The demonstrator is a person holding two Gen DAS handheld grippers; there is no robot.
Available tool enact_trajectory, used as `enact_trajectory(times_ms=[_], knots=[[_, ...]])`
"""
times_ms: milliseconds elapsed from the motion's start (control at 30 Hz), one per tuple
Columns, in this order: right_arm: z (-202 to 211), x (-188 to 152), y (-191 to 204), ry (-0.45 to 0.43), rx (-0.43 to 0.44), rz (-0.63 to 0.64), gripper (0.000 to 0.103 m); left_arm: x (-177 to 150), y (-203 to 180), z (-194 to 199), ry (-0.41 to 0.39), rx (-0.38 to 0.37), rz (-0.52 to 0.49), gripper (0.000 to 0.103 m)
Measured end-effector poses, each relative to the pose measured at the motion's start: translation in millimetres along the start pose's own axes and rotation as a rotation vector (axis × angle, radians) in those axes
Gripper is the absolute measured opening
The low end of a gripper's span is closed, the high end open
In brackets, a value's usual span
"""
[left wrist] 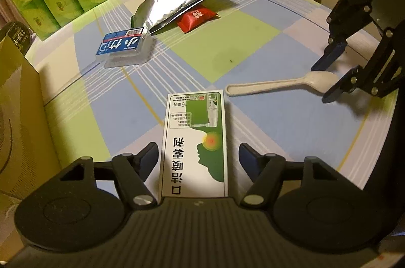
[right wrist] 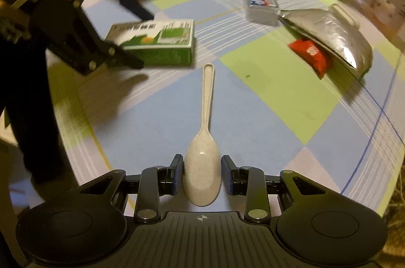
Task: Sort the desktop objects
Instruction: 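Carry the spray box with the left gripper while the right gripper carries the spoon to the cardboard box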
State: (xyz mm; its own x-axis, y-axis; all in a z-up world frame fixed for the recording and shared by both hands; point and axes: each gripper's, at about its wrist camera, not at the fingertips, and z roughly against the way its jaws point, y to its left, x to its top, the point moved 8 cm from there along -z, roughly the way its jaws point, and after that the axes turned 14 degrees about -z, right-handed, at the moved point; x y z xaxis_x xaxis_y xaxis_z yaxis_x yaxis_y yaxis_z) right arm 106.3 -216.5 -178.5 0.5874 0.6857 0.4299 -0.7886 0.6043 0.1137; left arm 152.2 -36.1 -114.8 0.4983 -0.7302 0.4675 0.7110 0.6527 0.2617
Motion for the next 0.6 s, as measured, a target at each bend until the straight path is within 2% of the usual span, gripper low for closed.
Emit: enact_trajectory(times_ms=[133, 333, 600], knots=[[4, 9, 3, -0.070, -0.024, -0.104, 0.029, 0, 1, -1, 0.004, 0.001, 0.017, 0.063], [1, 15, 1, -0.129, -0.062, -0.263, 0.029, -1, 3, -9, 0.025, 0.007, 0.037, 0.058], [5, 17, 5, -0.189, -0.108, -0.362, 0.029, -3, 2, -5, 0.034, 0.011, 0.055, 0.050]])
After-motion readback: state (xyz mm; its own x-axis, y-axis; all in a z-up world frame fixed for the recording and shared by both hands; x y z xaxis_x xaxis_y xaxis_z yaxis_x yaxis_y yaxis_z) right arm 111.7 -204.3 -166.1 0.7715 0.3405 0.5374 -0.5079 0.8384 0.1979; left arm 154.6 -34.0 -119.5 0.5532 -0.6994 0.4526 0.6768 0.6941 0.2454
